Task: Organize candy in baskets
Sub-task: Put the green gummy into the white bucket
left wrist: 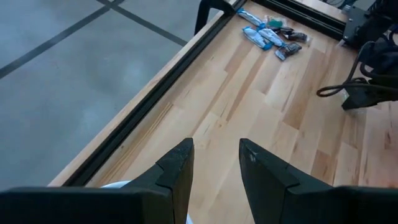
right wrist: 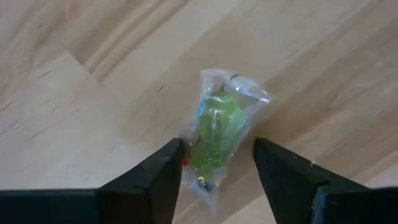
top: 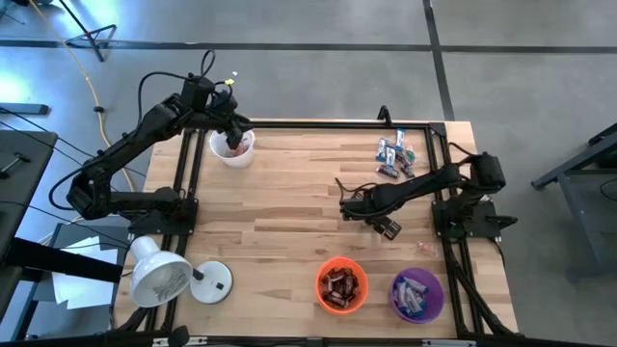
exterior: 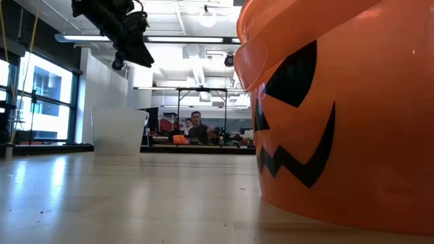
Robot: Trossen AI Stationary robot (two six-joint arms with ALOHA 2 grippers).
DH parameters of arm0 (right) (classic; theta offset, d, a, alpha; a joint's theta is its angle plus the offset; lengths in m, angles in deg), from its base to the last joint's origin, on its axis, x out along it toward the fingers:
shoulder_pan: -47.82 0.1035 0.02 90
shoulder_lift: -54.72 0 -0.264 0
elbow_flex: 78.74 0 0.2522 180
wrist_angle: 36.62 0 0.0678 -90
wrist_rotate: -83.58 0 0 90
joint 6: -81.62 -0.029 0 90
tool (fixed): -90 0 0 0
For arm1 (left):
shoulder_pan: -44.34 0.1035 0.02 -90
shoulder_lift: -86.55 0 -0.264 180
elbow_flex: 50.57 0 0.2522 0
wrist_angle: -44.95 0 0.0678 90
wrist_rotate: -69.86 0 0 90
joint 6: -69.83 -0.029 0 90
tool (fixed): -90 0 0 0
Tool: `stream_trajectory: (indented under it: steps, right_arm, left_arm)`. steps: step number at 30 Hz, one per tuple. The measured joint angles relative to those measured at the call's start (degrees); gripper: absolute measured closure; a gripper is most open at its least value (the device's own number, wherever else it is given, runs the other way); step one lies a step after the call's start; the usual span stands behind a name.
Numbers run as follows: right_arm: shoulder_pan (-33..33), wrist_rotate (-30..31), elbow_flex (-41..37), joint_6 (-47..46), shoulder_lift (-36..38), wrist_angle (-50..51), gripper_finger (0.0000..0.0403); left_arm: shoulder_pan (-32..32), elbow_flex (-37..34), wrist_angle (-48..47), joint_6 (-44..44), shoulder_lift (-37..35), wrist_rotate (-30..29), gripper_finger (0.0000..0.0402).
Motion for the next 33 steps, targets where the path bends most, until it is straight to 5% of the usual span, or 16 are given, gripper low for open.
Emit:
stream_trajectory:
  steps: [5,12,17,23,29,33]
  right_arm:
    - [0.11,-0.05,0.02,0.01,-0.16,0.79,0.0252]
    - [0.56,1.35,0.09,3.71,0.02,1.43,0.0388]
    - [1.96,3.94,-0.37,5.12,2.54,1.31,0.0385]
    - [5.59,14.73,-0.57,4.78,7.72,1.77,0.0396]
    - [9.01,25.55,-0.52,11.69,12.15,-4.16,0.0399]
    - [9.59,32.61,-0.48,19.96,14.31,-13.07,0.04]
  left_arm:
    - [0.0,0.0,0.0,0.02,0.0,0.0,0.0287]
    - [-0.02,0.0,0.0,0.31,0.0,0.0,0.0287]
    - [-0.07,0.0,-0.58,1.06,0.0,0.44,0.0287]
    - [-0.3,0.0,-2.34,2.14,0.0,1.9,0.0287]
    - [-3.32,0.0,1.0,9.48,0.0,13.55,0.0287]
    - [-8.83,0.0,8.42,17.32,0.0,13.69,0.0287]
